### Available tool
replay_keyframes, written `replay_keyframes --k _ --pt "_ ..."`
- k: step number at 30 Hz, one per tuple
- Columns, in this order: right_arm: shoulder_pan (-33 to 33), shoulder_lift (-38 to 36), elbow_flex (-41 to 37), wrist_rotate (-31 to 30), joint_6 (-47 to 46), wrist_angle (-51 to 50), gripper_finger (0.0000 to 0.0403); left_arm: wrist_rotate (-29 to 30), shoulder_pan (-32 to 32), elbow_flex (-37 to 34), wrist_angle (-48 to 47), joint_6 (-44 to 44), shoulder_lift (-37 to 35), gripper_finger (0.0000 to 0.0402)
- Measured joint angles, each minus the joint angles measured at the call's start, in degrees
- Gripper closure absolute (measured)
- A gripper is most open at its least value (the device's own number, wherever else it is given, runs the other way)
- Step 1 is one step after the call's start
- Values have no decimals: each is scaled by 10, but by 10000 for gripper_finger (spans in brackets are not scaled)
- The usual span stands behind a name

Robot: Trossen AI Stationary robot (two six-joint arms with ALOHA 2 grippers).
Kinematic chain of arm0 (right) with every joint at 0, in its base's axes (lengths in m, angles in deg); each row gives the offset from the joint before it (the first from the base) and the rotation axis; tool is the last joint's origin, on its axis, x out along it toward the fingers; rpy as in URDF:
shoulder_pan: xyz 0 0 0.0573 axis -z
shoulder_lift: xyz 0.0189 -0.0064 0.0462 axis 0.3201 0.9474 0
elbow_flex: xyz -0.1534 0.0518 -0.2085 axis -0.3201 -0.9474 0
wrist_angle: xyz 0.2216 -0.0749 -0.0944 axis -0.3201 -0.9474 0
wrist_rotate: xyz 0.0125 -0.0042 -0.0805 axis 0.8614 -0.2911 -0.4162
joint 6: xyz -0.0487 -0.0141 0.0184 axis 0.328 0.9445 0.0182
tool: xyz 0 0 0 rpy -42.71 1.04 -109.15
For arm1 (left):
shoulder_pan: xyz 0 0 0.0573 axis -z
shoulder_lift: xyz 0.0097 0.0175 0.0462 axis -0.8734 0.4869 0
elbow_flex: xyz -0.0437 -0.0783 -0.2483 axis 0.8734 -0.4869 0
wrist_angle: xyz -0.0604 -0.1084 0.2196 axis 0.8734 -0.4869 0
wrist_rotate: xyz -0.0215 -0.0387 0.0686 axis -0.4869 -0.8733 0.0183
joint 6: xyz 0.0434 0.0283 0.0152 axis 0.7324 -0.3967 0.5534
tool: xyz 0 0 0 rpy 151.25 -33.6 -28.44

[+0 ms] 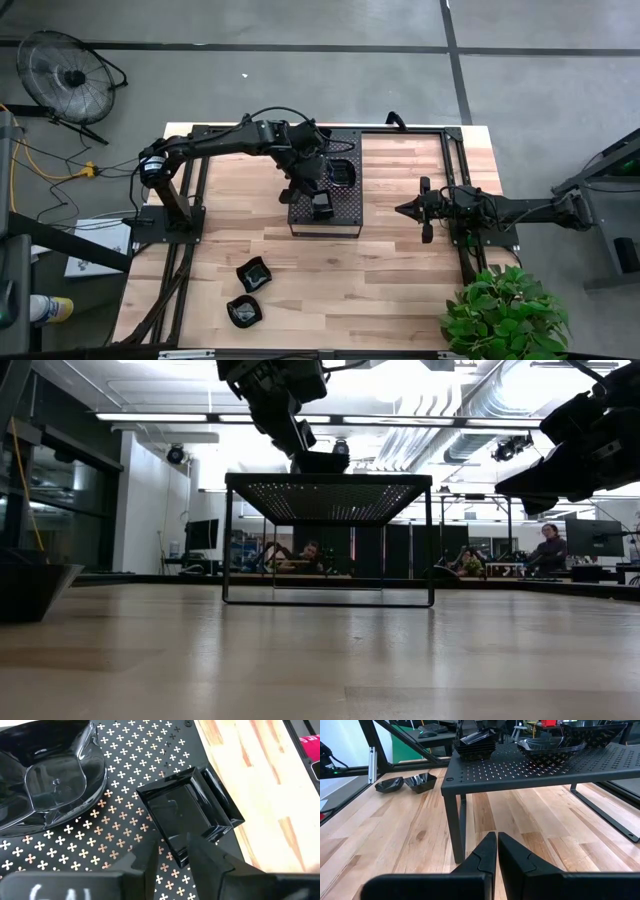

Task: Pick & Place Mini shaped plates
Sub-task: Stack the black square shape plate on top of the other black square shape plate on the shelf

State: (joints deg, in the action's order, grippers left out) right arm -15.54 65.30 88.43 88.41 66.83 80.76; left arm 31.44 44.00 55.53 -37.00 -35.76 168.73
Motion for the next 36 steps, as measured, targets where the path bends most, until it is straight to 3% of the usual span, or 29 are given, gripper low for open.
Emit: replay_keyframes --k 19,36 --pt "0 0 0 0 0 0 391 1 0 0 0 -5 0 314" --pt "0 0 0 0 0 0 391 48 4 0 1 -56 6 314"
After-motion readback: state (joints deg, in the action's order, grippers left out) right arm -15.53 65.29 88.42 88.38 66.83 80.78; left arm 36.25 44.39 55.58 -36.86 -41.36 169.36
